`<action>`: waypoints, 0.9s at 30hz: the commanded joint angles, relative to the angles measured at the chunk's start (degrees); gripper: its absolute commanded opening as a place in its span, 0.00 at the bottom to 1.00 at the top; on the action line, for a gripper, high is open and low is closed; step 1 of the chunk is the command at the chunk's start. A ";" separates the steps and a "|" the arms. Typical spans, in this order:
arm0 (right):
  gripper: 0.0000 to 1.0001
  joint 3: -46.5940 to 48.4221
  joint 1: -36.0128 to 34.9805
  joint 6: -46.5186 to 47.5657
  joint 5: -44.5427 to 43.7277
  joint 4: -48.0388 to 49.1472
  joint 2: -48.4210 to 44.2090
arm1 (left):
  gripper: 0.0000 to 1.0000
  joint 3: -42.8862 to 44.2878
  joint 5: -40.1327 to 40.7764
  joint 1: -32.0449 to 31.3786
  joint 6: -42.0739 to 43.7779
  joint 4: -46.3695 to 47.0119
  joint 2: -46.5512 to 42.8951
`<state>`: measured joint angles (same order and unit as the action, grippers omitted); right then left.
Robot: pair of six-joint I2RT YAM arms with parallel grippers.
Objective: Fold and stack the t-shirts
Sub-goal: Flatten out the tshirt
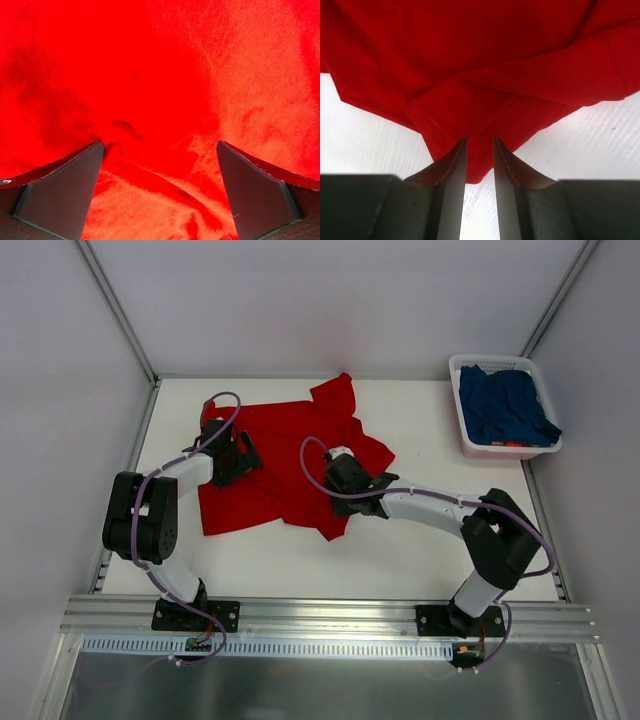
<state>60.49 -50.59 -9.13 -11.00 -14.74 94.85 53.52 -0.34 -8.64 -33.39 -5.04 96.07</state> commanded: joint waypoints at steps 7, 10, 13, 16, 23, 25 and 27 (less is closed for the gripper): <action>0.35 1.12 -1.70 -1.25 3.01 4.81 4.99 | 0.99 -1.31 -2.12 -0.41 0.78 -1.11 0.08; 0.38 1.30 -2.06 -1.60 3.27 5.25 5.87 | 0.99 -1.31 -1.95 -0.41 0.87 -1.12 0.34; 0.41 1.12 -2.58 -2.04 3.36 5.78 6.75 | 0.99 -1.57 -2.03 -0.41 0.69 -1.03 1.13; 0.41 0.86 -2.85 -2.39 3.62 6.39 7.28 | 0.99 -2.45 -2.56 -0.41 0.25 0.03 1.57; 0.19 0.59 -3.11 -2.48 3.27 6.66 7.63 | 0.99 -2.98 -3.00 -0.41 -0.19 0.82 2.10; 0.11 0.59 -3.20 -2.48 3.10 6.39 7.28 | 0.99 -3.07 -2.91 -0.41 -0.27 0.99 2.19; 0.01 0.42 -3.29 -2.39 2.83 6.04 6.84 | 0.99 -3.24 -2.91 -0.41 -0.28 1.08 2.19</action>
<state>60.49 -53.25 -11.00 -8.29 -9.23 102.10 52.56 -1.37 -8.64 -33.43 -1.83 96.20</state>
